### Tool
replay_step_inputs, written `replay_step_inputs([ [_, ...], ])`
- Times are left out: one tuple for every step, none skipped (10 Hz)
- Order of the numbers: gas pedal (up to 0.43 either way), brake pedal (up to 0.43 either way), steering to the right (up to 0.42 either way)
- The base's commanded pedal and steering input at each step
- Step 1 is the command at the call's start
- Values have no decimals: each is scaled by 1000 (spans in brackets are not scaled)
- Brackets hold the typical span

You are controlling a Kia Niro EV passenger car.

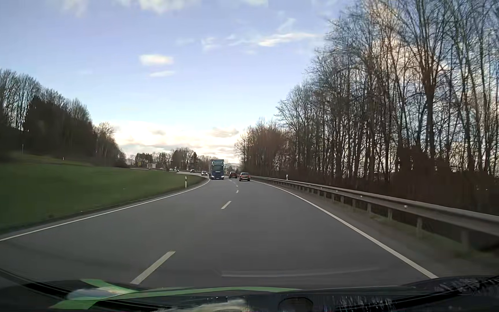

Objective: Follow the waypoints while adhering to traffic rules and regulations

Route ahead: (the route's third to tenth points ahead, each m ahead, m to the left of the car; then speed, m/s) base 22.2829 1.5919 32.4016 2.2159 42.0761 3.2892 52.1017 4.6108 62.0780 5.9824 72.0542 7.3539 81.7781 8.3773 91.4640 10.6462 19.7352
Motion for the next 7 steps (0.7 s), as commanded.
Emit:
replay_step_inputs([
  [169, 0, -14],
  [177, 0, -14],
  [177, 0, -14],
  [177, 0, -14],
  [177, 0, -14],
  [177, 0, -14],
  [177, 0, -14],
])
